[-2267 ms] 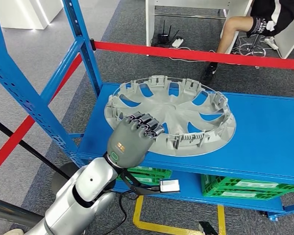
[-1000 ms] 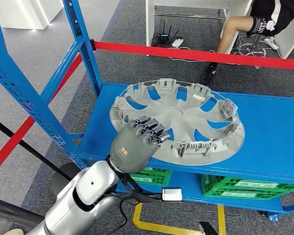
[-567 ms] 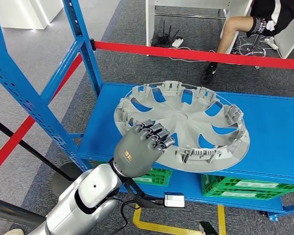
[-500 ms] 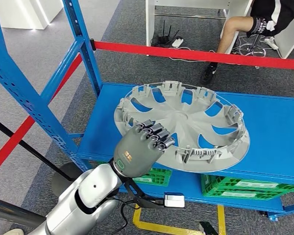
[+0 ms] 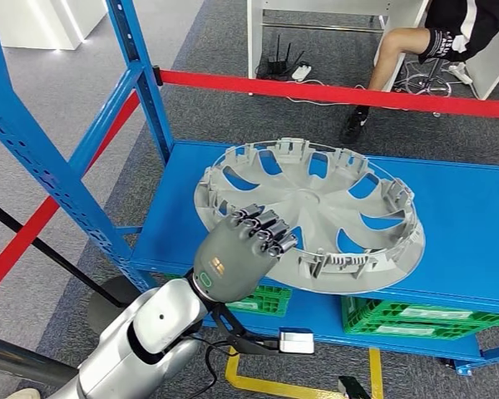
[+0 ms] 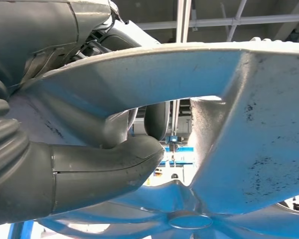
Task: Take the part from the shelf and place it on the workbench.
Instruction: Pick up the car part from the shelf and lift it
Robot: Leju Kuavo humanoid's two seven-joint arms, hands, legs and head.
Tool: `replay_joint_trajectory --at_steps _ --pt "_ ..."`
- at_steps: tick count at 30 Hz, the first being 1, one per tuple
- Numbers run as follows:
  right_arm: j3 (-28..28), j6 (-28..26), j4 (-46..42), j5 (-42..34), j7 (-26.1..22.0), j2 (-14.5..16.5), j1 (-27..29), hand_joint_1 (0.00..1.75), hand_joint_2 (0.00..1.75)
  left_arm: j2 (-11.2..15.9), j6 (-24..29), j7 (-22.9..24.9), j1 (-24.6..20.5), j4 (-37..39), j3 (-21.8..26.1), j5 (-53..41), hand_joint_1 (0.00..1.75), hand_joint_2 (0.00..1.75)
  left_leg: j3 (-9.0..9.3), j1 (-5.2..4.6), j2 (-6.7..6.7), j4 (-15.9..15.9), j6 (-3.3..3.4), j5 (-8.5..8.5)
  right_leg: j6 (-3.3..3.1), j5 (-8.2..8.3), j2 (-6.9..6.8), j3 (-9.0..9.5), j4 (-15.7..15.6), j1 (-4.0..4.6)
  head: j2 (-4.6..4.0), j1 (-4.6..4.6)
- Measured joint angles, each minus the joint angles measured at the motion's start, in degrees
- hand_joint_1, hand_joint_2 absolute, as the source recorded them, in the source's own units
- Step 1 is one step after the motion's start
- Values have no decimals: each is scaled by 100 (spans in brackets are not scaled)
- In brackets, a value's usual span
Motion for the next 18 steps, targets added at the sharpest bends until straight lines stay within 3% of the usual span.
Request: replay_joint_trajectory --at_steps 18 --pt "-2 1 0 1 0 0 0 0 0 2 -1 0 -2 0 -13 0 157 175 0 0 0 0 0 0 0 0 0 0 0 0 0 -1"
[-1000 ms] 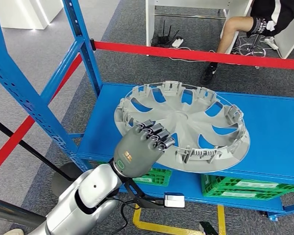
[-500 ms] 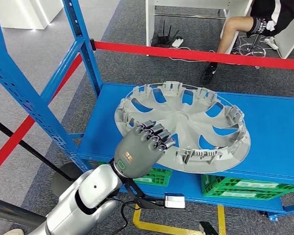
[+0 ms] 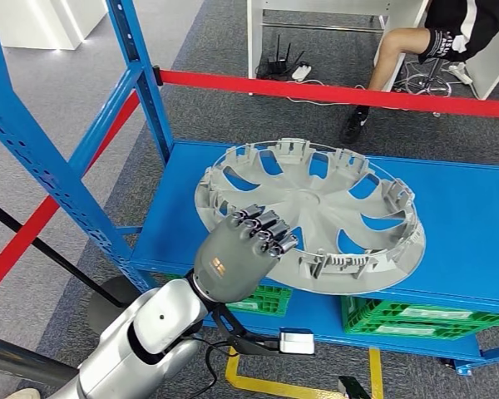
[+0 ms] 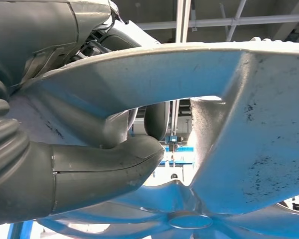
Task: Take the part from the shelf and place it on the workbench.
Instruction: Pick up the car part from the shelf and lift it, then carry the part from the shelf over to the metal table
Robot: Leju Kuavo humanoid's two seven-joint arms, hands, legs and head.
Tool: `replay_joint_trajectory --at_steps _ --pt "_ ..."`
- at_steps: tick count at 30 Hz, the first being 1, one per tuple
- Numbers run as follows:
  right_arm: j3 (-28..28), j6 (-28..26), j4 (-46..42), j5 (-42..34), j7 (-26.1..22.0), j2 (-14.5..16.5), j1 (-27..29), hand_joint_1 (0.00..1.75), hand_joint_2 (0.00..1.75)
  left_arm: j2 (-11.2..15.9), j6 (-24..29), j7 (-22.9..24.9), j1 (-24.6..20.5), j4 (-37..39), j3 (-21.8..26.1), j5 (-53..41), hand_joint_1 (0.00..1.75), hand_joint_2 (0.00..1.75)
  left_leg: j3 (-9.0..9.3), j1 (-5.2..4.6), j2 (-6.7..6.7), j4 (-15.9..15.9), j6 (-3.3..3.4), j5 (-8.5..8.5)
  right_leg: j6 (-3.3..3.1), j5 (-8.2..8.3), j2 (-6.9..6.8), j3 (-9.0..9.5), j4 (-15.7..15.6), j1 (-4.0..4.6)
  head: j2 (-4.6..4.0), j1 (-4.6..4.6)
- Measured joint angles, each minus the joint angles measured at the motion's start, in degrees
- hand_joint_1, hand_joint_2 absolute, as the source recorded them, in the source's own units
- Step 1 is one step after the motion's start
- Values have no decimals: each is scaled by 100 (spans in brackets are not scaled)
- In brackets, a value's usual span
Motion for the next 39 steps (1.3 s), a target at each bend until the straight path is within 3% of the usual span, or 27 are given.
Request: replay_joint_trajectory --at_steps 21,30,35,39 --pt "0 -1 0 0 0 0 -1 0 0 0 -1 0 0 0 -45 1 157 175 0 0 0 0 0 0 0 0 0 0 0 0 0 0" --pt "-1 -11 0 0 0 0 2 0 0 -12 -458 -107 -16 192 -106 276 157 175 -1 -32 0 13 11 -7 15 6 0 1 -6 -36 0 -2" --pt "-1 -12 0 0 0 2 1 0 0 -28 -465 -114 -29 253 -130 292 157 175 -25 -55 0 62 65 -30 62 16 7 3 -12 -58 0 -2" --pt "-1 -14 0 0 0 0 -6 0 0 -67 -465 -114 -43 268 -135 293 157 175 -15 -22 10 -11 163 40 138 -18 -2 -44 23 -50 0 5"
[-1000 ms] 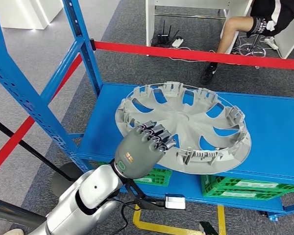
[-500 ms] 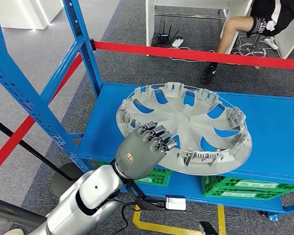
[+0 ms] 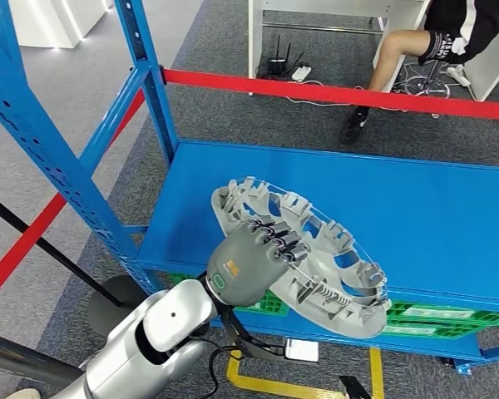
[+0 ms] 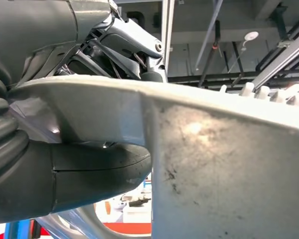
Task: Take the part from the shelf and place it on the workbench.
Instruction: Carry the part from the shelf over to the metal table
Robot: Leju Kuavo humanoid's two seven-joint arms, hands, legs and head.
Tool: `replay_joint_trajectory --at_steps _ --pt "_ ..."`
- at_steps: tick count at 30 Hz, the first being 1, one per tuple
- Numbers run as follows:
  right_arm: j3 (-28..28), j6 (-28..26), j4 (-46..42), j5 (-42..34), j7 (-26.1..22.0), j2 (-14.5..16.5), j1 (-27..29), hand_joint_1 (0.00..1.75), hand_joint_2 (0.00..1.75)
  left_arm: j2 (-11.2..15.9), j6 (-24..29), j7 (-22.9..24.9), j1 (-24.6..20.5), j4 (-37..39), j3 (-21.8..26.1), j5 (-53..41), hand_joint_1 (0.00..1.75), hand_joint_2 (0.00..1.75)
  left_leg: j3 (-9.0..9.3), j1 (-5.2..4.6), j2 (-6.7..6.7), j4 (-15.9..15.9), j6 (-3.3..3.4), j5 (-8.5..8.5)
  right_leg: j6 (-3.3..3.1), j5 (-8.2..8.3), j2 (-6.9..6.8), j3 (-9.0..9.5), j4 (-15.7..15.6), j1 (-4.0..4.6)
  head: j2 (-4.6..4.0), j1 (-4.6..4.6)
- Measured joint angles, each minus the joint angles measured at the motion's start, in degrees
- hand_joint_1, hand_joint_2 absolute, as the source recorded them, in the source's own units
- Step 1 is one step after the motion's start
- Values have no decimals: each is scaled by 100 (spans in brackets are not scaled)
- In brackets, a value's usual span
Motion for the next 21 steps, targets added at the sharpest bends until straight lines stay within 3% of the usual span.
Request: replay_joint_trajectory --at_steps 2,4,5,6,7,9,11,14,17,21 --pt "-1 0 0 5 0 -2 -1 0 0 -25 -26 4 -10 13 -4 22 157 175 22 38 17 -42 40 48 22 -290 -13 -252 509 8 0 23" --pt "0 11 0 19 0 1 6 0 0 -20 -92 19 -10 49 -7 111 157 175 20 45 24 -37 50 59 49 -631 -18 -614 1297 9 0 39" --pt "1 16 0 28 1 3 9 0 0 -8 -122 27 -2 77 -6 166 157 175 20 47 24 -35 47 57 60 -682 -19 -730 1541 5 0 39" --pt "1 20 0 36 1 4 11 0 0 5 -134 31 6 108 -5 212 157 175 20 54 22 -31 39 52 72 -610 -21 -738 1553 1 0 41" --pt "1 19 0 44 2 4 9 0 0 17 -135 31 14 135 -5 242 157 175 21 70 19 -19 20 39 85 -438 -27 -628 1328 -7 0 39" --pt "1 20 0 57 2 23 -9 0 0 31 -131 31 19 174 -3 270 157 175 7 93 11 39 -59 -11 134 -104 -50 -218 566 -18 0 52" --pt "1 21 0 64 0 54 -32 0 0 34 -128 31 19 200 3 275 157 175 -28 72 0 115 -136 -57 94 -26 -36 14 178 -20 0 66" --pt "0 20 0 70 -8 70 -51 0 0 51 -122 31 17 231 18 279 157 175 -70 58 -7 183 -205 -86 -81 -66 -7 -37 211 -24 0 27" --pt "-2 19 0 72 -9 70 -60 0 0 67 -121 31 13 250 25 280 157 175 -223 72 17 496 -273 -398 -205 -25 -16 -117 220 -20 0 -2" --pt "-2 21 0 72 -9 70 -52 0 0 73 -120 31 10 293 26 284 157 175 -687 70 24 1686 -270 -1036 -283 66 -45 -259 219 21 0 -21"
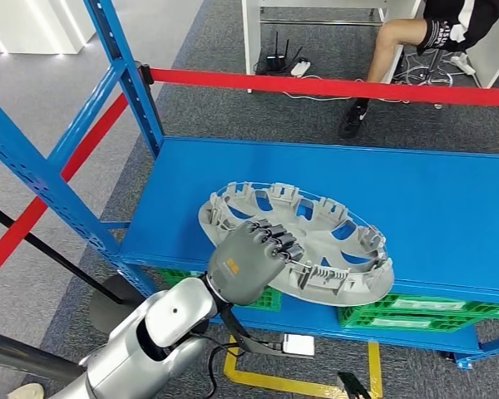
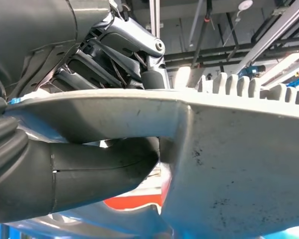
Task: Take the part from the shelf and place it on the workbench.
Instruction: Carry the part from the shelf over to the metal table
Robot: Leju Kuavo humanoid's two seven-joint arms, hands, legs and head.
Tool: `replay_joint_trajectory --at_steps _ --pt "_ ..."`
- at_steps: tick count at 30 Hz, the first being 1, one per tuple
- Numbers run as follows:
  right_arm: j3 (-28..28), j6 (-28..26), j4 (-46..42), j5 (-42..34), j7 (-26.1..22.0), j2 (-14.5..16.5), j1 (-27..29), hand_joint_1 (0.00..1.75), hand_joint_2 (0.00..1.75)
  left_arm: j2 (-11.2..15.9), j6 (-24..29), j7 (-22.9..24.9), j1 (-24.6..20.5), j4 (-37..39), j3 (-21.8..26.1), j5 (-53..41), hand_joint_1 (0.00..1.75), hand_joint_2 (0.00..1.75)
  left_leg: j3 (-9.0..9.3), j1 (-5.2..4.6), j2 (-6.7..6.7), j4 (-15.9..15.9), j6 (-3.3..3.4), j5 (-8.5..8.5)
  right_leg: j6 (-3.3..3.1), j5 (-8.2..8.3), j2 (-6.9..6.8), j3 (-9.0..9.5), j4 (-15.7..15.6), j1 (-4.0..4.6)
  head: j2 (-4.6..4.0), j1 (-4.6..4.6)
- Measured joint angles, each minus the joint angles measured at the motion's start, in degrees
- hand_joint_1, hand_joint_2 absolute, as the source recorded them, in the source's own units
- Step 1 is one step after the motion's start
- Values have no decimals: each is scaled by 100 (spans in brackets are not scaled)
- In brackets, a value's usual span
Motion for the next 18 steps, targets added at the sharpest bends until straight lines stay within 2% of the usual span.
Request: replay_joint_trajectory --at_steps 1,2,4,5,6,7,9,10,11,12,14,15,16,17,18 --pt "0 0 0 0 0 0 1 0 0 2 -1 0 0 20 0 1 157 175 -12 -3 0 107 18 9 -9 35 -5 -41 0 15 0 0" --pt "0 0 0 0 0 0 0 0 0 2 -1 0 -2 40 0 1 157 175 83 -9 0 -6 47 131 -14 74 -5 -83 0 30 0 2" --pt "0 2 0 -1 0 2 -5 0 0 -7 -1 0 -14 72 -1 2 157 175 507 -34 0 -706 130 470 -6 160 1 -161 0 52 0 1" --pt "-1 2 0 -1 0 4 -5 0 0 -14 -1 0 -24 81 -2 1 157 175 718 -48 1 -1081 156 576 12 204 4 -195 -1 62 0 3" --pt "-3 3 0 -2 0 7 -4 0 0 -22 -1 0 -34 89 -3 -1 157 175 846 -64 0 -1337 166 628 41 253 5 -215 -13 66 0 4" --pt "-4 4 0 -2 0 9 -2 0 0 -26 0 0 -45 97 -4 -4 157 175 897 -78 -2 -1474 167 641 76 309 5 -227 -36 62 0 -1" --pt "-8 8 1 -2 0 9 4 0 0 -29 1 0 -55 122 -4 -8 157 175 844 -85 -2 -1529 185 738 157 424 7 -237 -113 43 0 -14" --pt "-10 9 1 -2 0 9 10 0 0 -31 1 0 -61 136 -5 -9 157 175 807 -79 5 -1552 217 803 189 399 7 -267 -118 36 0 -20" --pt "-13 9 2 -2 0 9 16 0 0 -34 1 0 -64 148 -5 -10 157 175 760 -69 12 -1574 255 875 214 270 10 -316 -40 34 0 -14" --pt "-15 10 2 -2 4 9 20 0 0 -38 1 0 -68 160 -6 -10 157 175 703 -56 20 -1591 287 946 232 42 10 -390 160 33 0 -7" --pt "-19 9 2 -3 13 9 22 0 0 -44 1 0 -69 186 -7 -11 157 175 559 -62 26 -1586 322 1065 262 -518 10 -557 877 38 0 8" --pt "-20 8 2 -3 17 9 22 0 0 -44 1 0 -66 201 -8 -11 157 175 482 -66 27 -1582 324 1126 277 -675 10 -605 1233 38 0 10" --pt "-22 8 2 -3 17 8 23 0 0 -43 1 0 -62 215 -8 -11 157 175 404 -69 29 -1577 322 1186 287 -704 10 -590 1458 39 0 10" --pt "-23 7 2 -3 17 8 23 0 0 -43 1 0 -58 226 -9 -11 157 175 331 -68 30 -1571 313 1241 295 -614 10 -483 1482 38 0 12" --pt "-24 7 2 -2 17 6 21 0 0 -43 1 0 -56 234 -9 -11 157 175 264 -65 29 -1564 297 1292 299 -467 7 -267 1286 36 0 11"
